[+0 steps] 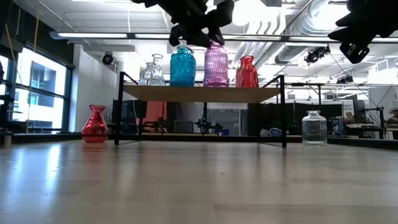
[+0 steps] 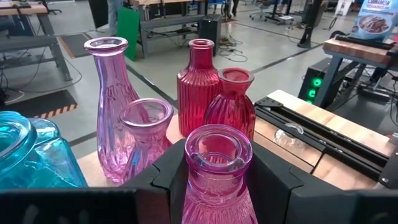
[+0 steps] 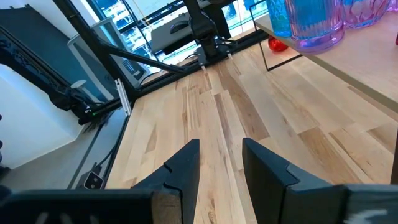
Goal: Sort vases onto shelf
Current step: Put the purple flower vase on the shelf aligned with the other purple flower vases
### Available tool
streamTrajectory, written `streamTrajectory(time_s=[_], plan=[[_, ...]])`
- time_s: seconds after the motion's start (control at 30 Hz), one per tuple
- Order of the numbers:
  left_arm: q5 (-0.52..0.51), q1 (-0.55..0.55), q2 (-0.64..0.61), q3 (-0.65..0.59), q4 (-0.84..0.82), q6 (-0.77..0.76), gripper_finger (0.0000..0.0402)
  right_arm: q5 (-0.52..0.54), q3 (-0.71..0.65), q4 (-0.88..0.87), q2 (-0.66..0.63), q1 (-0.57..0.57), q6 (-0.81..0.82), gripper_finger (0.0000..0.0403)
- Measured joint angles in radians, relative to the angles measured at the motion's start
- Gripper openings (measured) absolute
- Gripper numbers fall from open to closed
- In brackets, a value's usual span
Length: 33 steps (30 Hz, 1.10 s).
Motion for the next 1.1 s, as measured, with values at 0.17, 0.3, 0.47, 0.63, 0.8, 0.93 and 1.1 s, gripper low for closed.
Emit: streamTrajectory(time_s=[0.17,0.3,0.47,0.63,0.8,0.93,1.1], plan=[[0.001,0.000,0.000,0.000,0.000,0.000,0.0122,-0.003,0.000,0.000,0.000,0.000,0.000,0.0104],[0.001,0.000,0.000,0.000,0.000,0.000,0.0122,-0.003,0.000,0.000,0.000,0.000,0.000,0.0104],[0.002,0.002,0.001,0.000,-0.017,0.000,0.0122,-0.003,0.000,0.000,0.000,0.000,0.000,0.0104],[0.001,0.007,0.000,0.001,-0.025,-0.001,0.0122,-0.002,0.000,0.000,0.000,0.000,0.000,0.0104],[0.004,0.008,0.001,0.001,-0.026,0.000,0.0122,-0.002,0.000,0.000,0.000,0.000,0.000,0.0104],[0.020,0.011,0.001,0.001,-0.026,-0.001,0.0122,-0.002,0.000,0.000,0.000,0.000,0.000,0.0104],[0.032,0.020,0.001,0.001,-0.025,-0.009,0.0131,-0.002,0.000,0.000,0.000,0.000,0.000,0.0104]])
